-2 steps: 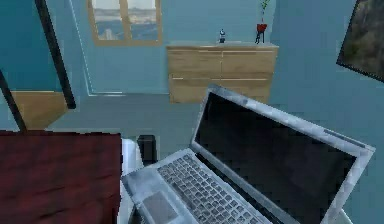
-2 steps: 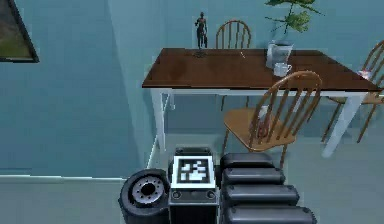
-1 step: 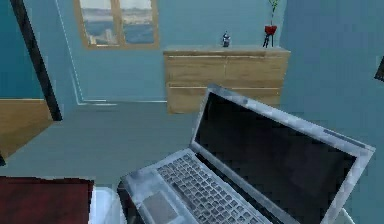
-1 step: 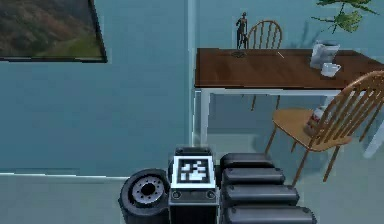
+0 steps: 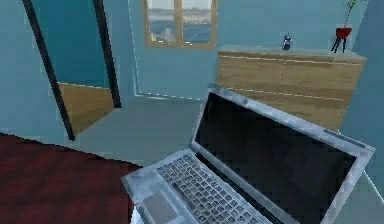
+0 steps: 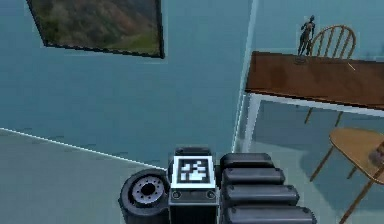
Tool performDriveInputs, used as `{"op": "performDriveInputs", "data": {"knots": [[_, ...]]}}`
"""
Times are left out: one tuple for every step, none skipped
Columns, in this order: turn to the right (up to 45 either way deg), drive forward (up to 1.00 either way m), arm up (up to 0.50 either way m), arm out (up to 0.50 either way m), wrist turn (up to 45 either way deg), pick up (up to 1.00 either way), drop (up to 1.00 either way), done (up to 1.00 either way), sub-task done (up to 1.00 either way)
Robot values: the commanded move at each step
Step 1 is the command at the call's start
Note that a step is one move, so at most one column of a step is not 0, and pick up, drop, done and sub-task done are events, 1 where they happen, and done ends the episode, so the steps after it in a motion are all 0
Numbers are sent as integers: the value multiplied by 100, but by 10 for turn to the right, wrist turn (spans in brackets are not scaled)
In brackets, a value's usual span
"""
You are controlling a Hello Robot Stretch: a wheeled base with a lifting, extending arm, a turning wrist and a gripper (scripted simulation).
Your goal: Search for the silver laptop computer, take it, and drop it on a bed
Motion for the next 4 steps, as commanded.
{"op": "performDriveInputs", "data": {"knots": [[-30,0,0,0,0,0,0,0,0],[150,0,0,0,0,0,0,0,0],[-60,0,0,0,0,0,0,0,0],[-60,0,0,0,0,0,0,0,0]]}}
